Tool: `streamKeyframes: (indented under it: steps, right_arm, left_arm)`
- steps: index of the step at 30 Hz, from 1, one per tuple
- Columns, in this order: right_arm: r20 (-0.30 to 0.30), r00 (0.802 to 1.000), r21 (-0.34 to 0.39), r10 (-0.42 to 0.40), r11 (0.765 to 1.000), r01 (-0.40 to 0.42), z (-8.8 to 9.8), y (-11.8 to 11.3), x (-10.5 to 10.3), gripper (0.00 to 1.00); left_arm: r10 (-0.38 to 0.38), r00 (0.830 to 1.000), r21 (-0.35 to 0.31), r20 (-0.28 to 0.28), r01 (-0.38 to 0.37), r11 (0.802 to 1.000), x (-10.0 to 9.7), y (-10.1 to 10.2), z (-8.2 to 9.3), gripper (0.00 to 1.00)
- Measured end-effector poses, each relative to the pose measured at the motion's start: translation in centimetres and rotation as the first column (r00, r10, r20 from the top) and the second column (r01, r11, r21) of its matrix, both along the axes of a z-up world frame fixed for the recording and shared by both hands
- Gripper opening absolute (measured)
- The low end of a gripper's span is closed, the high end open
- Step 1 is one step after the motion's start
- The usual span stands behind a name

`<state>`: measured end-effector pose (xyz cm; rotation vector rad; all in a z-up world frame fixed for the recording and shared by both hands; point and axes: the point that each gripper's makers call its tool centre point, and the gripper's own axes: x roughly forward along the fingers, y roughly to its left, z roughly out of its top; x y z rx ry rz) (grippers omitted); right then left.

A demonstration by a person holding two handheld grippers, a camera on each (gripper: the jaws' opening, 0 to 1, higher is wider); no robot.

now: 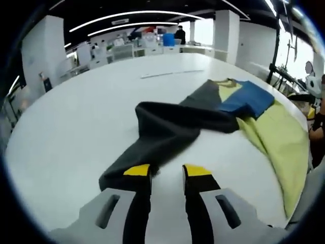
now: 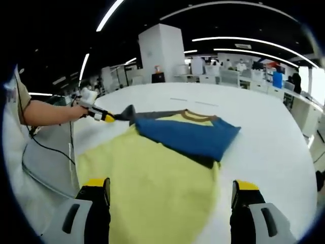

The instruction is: Fold the garment on the visible template until the final outline fits inside the template.

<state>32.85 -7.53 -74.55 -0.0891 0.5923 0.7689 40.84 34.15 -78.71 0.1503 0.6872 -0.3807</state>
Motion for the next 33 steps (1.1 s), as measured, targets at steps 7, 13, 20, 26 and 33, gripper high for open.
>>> streamKeyframes:
  steps: [7, 13, 20, 26, 33]
  right_arm:
    - [-0.006, 1.0, -0.002, -0.006, 1.0, 0.006, -0.2, -0.2, -0.2, 0.99]
    - [-0.007, 1.0, 0.001, -0.007, 1.0, 0.007, -0.2, -0.2, -0.2, 0.99]
    - [-0.01, 1.0, -0.006, -0.007, 1.0, 0.006, -0.3, -0.2, -0.3, 0.99]
    - [-0.013, 1.0, -0.009, -0.007, 1.0, 0.007, -0.3, -0.3, -0.4, 0.99]
    - [-0.016, 1.0, -0.009, -0.006, 1.0, 0.006, -0.4, -0.2, -0.6, 0.99]
  left_arm:
    - [0.012, 1.0, 0.015, -0.001, -0.012, 1.0, 0.5, 0.6, 0.1, 0.11]
    - [0.018, 1.0, 0.038, -0.025, -0.017, 0.999, 0.4, 1.2, -0.3, 0.04]
    - [0.024, 0.999, 0.055, -0.026, -0.022, 0.998, 0.4, 1.5, -0.4, 0.02]
    - [0.028, 0.999, 0.073, -0.03, -0.026, 0.997, 0.5, 1.9, -0.4, 0.0]
    - [0.042, 0.998, 0.098, -0.046, -0.038, 0.994, -0.1, 3.7, -0.3, 0.0]
